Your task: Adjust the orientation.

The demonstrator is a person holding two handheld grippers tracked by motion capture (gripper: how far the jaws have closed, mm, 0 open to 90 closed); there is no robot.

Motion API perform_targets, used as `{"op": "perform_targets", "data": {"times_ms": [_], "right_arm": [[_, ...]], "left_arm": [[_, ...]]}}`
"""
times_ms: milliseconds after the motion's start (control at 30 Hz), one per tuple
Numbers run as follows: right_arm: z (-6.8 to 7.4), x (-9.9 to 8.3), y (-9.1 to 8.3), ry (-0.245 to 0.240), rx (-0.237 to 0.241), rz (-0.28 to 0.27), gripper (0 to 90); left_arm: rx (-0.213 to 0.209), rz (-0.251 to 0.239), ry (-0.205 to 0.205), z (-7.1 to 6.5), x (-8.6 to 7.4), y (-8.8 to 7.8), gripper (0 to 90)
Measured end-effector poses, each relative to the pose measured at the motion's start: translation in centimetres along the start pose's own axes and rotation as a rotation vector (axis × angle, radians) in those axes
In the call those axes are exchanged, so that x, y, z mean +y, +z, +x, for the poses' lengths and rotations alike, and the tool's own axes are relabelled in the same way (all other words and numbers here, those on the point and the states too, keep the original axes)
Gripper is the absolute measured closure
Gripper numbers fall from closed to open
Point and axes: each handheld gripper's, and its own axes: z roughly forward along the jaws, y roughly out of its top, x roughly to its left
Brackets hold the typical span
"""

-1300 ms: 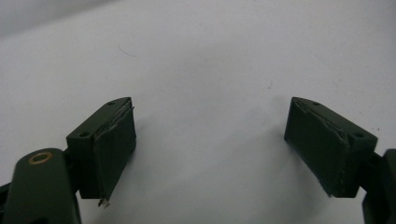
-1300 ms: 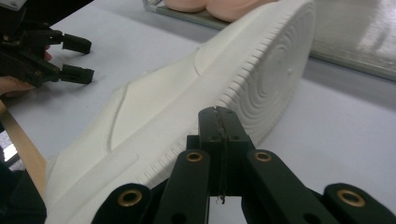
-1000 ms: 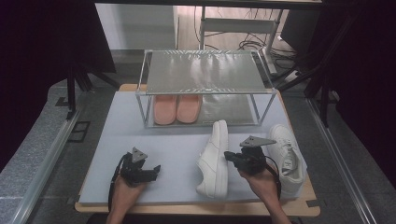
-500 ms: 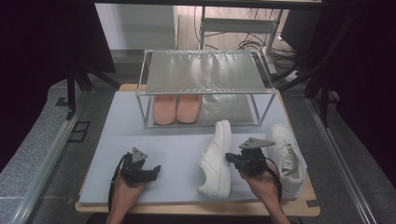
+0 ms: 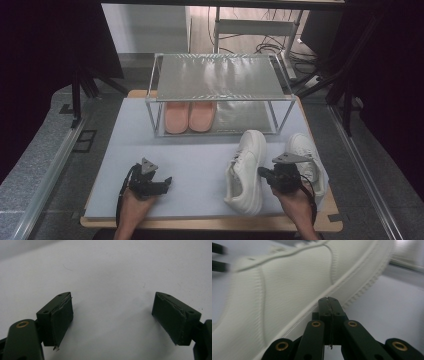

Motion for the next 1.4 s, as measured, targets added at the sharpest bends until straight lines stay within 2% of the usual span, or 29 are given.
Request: {"op": "perform_targets", "data": {"times_ms": [67, 100, 233, 400, 467, 533, 700, 767, 1000, 1400], "right_arm": [[-0.5, -0.5, 0.0, 0.010, -0.052, 0.014, 90.0], [-0.9, -0.8, -0.1, 0.035, -0.060, 0.020, 90.0], [-1.4, -1.3, 0.0, 0.061, -0.099, 0.041, 90.0], [-1.3, -1.1, -0.2, 0.060, -0.149, 0.026, 90.0], [-1.4, -0.9, -0.3, 0.043, -0.243, 0.044, 90.0], [-2.1, -1.2, -0.4, 0.070, -0.242, 0.060, 90.0], [-1.6, -1.2, -0.2, 0.040, -0.278, 0.064, 90.0], [-1.4, -1.1, -0.1, 0.038, -0.282, 0.066, 90.0], [-1.4, -1.0, 0.5, 0.068, -0.243, 0.052, 90.0], [-0.8, -0.3, 2.7, 0.077, -0.156, 0.045, 90.0]], "left_arm": [[-0.001, 0.001, 0.000, 0.0, 0.0, 0.0, 17.0], [0.000, 0.001, 0.000, 0.0, 0.0, 0.0, 17.1], [0.000, 0.001, 0.001, 0.0, 0.0, 0.0, 17.0], [0.000, 0.001, 0.001, 0.0, 0.0, 0.0, 17.0], [-0.001, 0.000, 0.001, 0.0, 0.0, 0.0, 17.1], [-0.001, 0.001, 0.000, 0.0, 0.0, 0.0, 17.0], [0.001, 0.000, 0.001, 0.0, 0.0, 0.0, 17.1], [0.000, 0.000, 0.001, 0.0, 0.0, 0.0, 17.1], [0.000, 0.001, 0.001, 0.0, 0.0, 0.0, 17.1], [0.000, 0.001, 0.001, 0.0, 0.0, 0.0, 17.1]]}}
